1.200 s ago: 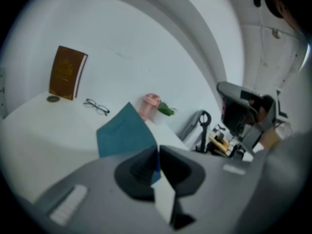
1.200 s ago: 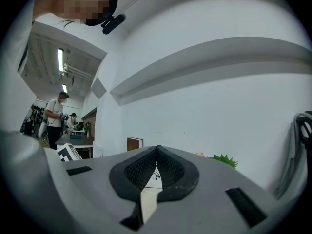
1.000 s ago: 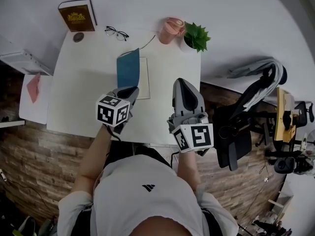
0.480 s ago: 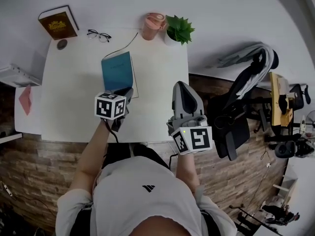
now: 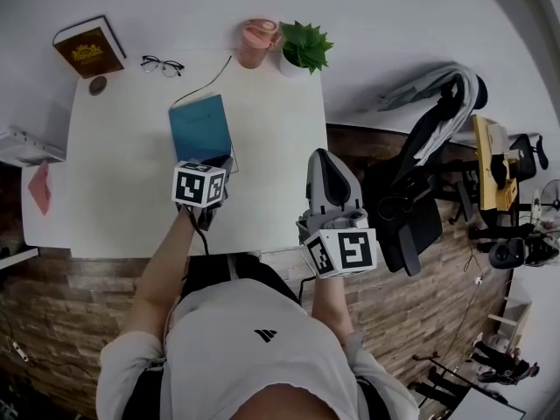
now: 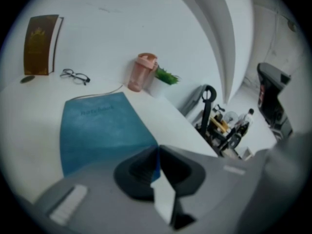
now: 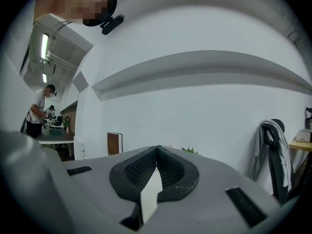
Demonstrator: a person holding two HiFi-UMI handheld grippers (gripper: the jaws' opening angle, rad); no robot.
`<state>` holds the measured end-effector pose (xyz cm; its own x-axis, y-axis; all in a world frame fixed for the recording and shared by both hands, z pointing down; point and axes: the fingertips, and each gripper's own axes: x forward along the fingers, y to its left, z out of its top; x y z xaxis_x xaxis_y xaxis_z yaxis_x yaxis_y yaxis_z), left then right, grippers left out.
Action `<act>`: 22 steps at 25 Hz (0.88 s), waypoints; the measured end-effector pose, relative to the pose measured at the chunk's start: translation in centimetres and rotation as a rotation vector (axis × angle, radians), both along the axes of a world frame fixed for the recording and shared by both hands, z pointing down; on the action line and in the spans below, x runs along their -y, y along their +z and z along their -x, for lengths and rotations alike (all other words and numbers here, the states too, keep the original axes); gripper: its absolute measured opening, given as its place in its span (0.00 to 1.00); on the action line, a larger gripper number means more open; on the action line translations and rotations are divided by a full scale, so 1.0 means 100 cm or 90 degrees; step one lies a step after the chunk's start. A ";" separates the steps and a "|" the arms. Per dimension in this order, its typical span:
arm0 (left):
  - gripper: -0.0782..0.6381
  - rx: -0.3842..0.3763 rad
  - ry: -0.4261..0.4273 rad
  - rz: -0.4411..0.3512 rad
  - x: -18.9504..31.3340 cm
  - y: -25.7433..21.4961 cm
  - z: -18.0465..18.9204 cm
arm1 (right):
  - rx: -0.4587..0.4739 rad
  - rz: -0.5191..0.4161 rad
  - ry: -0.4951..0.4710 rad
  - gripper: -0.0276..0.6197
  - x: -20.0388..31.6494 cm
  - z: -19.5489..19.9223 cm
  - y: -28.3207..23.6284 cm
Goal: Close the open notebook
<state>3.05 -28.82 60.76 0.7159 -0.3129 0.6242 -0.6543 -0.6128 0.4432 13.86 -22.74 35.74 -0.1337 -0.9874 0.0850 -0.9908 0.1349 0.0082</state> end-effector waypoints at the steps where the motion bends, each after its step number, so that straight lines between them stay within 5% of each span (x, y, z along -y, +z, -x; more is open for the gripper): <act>1: 0.15 0.003 0.001 0.001 0.000 0.002 -0.001 | 0.000 0.001 0.002 0.03 -0.001 -0.001 0.000; 22: 0.25 0.071 0.054 -0.002 -0.005 0.021 -0.018 | -0.002 0.007 0.015 0.03 -0.007 -0.006 0.003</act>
